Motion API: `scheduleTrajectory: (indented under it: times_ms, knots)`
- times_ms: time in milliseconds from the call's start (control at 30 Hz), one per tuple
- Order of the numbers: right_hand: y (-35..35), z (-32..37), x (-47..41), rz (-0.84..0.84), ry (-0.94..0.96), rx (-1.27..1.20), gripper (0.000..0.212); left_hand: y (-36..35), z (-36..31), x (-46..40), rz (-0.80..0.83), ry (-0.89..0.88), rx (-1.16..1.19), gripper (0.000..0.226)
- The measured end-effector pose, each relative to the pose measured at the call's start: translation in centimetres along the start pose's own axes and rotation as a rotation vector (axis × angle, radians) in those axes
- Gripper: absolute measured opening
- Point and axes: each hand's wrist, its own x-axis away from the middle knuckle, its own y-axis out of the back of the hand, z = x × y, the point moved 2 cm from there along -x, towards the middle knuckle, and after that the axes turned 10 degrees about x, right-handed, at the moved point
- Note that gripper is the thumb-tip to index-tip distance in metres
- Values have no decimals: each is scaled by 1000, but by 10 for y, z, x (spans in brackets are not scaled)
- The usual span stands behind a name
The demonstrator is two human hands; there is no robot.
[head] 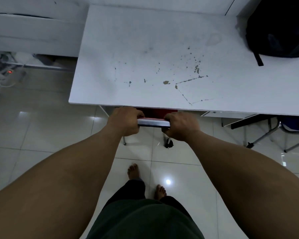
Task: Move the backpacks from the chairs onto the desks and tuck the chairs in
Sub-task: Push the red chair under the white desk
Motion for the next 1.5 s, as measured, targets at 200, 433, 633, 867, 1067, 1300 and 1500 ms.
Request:
scheduleTrajectory:
  times_ms: [200, 433, 633, 867, 1067, 1300, 1500]
  knots:
    - [7, -15, -18, 13, -54, 7, 38, 1, -1, -23, 5, -22, -13, 51]
    - [8, -21, -24, 27, 2, 8, 40, 2, 2, -30, 5, -87, -64, 46]
    - [6, -21, -20, 33, 5, 2, 41, 0, -1, -28, 34, -24, -15, 50]
    - [9, -21, -18, 60, -30, -58, 38, 4, -7, -28, 171, 65, 26, 56]
    - [10, -20, -18, 196, -46, -156, 36, 11, -12, -30, 341, 145, 28, 67]
    - [14, -21, -23, 372, -48, -213, 41, 17, -24, -24, 386, 179, 33, 63]
    - [30, -22, -26, 465, -78, -188, 47, 33, -32, -18, 394, 230, 32, 67]
